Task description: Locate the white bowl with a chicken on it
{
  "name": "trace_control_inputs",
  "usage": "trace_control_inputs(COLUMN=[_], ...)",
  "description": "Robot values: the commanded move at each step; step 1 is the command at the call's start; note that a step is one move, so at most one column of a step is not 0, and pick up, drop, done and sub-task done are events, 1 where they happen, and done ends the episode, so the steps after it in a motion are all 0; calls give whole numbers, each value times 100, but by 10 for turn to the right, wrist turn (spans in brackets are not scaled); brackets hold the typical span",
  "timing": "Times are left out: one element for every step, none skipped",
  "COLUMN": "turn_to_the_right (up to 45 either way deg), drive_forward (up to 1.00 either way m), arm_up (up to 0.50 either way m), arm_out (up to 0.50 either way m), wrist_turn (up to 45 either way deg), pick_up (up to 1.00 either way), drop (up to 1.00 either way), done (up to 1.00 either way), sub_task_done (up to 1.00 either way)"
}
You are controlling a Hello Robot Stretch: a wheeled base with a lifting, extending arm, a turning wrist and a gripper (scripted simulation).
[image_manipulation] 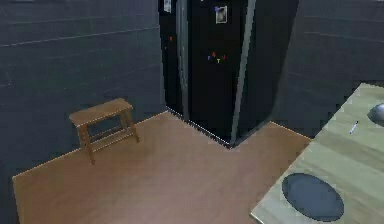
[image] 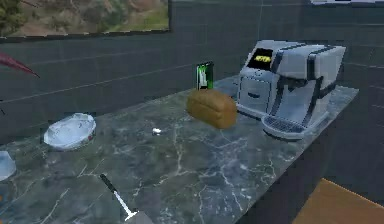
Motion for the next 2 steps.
trace_control_inputs(turn_to_the_right=[-300,0], drive_forward=[0,0], arm_up=[0,0], arm_out=[0,0], wrist_turn=[0,0], pick_up=[0,0], drop=[0,0], done=[0,100], sub_task_done=[0,0])
